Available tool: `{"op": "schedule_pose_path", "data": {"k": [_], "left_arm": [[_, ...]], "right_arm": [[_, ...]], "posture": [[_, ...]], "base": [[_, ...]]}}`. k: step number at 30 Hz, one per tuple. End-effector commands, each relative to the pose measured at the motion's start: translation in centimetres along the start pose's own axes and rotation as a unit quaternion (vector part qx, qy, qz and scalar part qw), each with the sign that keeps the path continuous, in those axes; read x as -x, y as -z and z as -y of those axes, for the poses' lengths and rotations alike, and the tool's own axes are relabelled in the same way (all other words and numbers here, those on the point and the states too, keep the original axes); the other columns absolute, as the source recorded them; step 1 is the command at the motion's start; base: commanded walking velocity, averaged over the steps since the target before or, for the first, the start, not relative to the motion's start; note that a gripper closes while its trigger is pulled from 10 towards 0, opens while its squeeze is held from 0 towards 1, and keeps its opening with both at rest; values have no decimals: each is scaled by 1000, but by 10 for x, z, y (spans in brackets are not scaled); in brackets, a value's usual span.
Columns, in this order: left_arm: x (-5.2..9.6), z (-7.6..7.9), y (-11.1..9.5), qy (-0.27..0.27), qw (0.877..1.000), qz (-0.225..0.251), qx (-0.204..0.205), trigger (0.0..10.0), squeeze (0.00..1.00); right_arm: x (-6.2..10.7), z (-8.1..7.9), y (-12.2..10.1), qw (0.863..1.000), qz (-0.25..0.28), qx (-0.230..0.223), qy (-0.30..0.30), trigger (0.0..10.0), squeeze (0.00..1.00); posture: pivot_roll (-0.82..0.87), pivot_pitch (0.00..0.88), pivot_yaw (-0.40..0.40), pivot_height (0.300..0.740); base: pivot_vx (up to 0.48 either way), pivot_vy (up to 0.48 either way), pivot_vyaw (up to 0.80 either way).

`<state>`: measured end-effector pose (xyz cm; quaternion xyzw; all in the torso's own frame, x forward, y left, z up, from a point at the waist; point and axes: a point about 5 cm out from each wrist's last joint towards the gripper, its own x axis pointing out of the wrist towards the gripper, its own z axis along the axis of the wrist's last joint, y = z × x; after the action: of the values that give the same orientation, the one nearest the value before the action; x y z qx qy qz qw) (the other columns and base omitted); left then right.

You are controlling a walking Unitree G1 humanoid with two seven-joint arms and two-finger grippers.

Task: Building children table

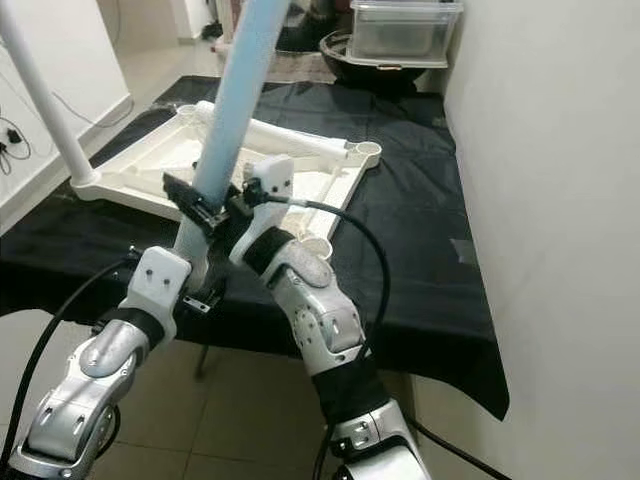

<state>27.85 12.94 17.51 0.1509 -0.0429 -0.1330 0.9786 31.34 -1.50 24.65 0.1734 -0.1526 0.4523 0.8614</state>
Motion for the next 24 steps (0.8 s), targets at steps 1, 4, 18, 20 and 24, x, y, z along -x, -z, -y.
{"op": "schedule_pose_path", "data": {"k": [1,4,18,20,24], "left_arm": [[-1,2,4,4,1000,-8,-8,10000,0],[-2,2,4,4,1000,-8,-10,10000,0],[-1,6,11,10,1000,-13,-13,9255,0],[-1,7,12,11,1000,-17,-14,9255,0],[0,8,14,15,999,-20,-22,10000,0]], "right_arm": [[0,-8,0,1000,0,-3,-20,0,0],[2,-10,1,1000,-3,-4,-21,0,0],[4,-13,3,1000,-10,-5,-24,0,0],[5,-13,3,1000,-10,-5,-24,0,0],[5,-14,5,999,-20,-3,-28,10000,0]], "posture": [[3,75,14,740],[3,75,14,740],[-2,66,17,740],[-2,66,17,740],[-1,61,15,740]], "base": [[0,0,0],[0,0,0],[0,0,0],[0,0,0],[0,0,0]]}}
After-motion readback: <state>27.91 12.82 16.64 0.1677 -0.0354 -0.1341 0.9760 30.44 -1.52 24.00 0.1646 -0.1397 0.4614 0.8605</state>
